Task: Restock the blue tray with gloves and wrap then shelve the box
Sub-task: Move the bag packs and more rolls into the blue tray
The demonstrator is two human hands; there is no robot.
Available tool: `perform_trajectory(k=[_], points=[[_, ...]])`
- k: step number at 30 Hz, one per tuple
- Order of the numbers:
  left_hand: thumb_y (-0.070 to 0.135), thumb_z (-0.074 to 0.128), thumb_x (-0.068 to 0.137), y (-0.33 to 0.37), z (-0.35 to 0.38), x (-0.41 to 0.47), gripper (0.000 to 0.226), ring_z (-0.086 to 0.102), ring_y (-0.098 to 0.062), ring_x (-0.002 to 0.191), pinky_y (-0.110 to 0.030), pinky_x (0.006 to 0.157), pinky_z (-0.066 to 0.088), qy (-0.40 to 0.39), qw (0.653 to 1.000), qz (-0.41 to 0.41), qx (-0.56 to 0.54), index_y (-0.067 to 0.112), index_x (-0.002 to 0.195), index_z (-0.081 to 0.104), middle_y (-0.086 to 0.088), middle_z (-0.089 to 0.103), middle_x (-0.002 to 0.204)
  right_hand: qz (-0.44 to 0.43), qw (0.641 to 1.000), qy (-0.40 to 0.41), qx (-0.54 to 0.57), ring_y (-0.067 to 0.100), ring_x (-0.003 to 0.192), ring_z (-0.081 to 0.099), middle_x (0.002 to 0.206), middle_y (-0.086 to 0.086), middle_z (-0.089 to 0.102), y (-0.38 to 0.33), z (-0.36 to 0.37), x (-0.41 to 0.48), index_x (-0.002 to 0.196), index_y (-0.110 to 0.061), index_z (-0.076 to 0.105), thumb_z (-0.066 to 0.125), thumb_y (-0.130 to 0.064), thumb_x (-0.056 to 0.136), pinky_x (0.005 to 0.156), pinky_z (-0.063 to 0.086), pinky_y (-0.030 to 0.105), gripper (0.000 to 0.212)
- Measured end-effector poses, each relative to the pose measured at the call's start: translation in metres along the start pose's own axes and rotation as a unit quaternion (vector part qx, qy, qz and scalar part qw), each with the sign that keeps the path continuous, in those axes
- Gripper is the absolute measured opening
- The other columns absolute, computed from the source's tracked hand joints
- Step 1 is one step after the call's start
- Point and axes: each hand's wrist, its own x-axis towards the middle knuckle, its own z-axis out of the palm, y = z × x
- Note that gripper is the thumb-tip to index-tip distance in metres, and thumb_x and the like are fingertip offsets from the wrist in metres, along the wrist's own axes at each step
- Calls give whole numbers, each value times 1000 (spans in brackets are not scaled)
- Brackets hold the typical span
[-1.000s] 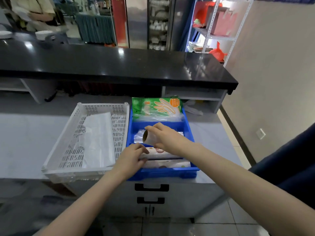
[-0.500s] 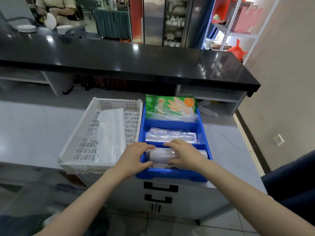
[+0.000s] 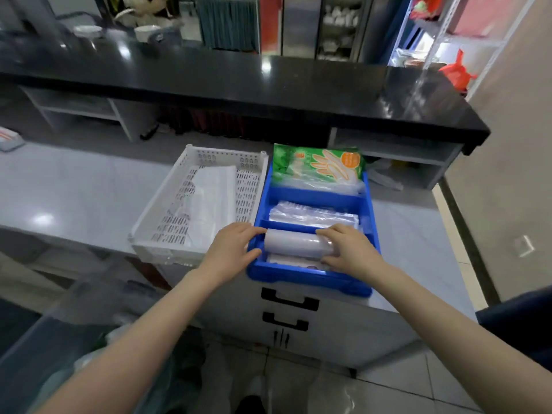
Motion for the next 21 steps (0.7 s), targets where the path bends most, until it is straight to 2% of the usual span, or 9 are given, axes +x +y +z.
perform_trajectory(k=[4,8,12,14,17,21], points=[[22,61,85,-12,-13,-45,24,50,-2,100,-17,90,37,101,989,-89,-58,24,109,63,11,62,106,-74,995,62,20,28,113,53,125,6,56,-32,1,8,131,-18,53,71,-32,80,95,46,43,56],[15,63,85,-42,-29,-116,12,61,-10,90,-24,83,47,91,976,-187,-64,21,93,68,6,68,94,-194,978,63,52,30,114,53,126,11,57,-116,19,29,122,-12,61,68,-24,83,96,44,45,41],[17,59,84,-83,-38,-202,14,63,-9,87,-27,80,49,35,943,-324,-70,24,90,70,7,71,92,-329,943,5,48,33,111,56,123,13,59,-207,56,49,117,-10,64,67,-16,83,91,46,45,35],[19,58,84,-103,-36,-248,14,62,-7,82,-26,76,48,24,915,-393,-86,29,86,69,10,70,88,-377,924,-39,41,33,113,55,125,13,58,-249,82,55,117,-10,63,65,-17,83,91,47,45,35],[19,60,80,-131,-28,-310,18,60,-4,75,-22,69,45,19,865,-489,-110,36,80,66,16,66,79,-411,905,-111,21,28,117,50,132,8,51,-303,130,67,122,-12,60,61,-24,87,94,45,44,36],[15,59,80,-172,-11,-371,17,63,-13,77,-30,71,51,20,806,-575,-139,27,86,70,7,70,81,-412,886,-211,-1,27,114,49,128,5,49,-361,204,84,122,-15,58,57,-28,90,91,45,45,35]])
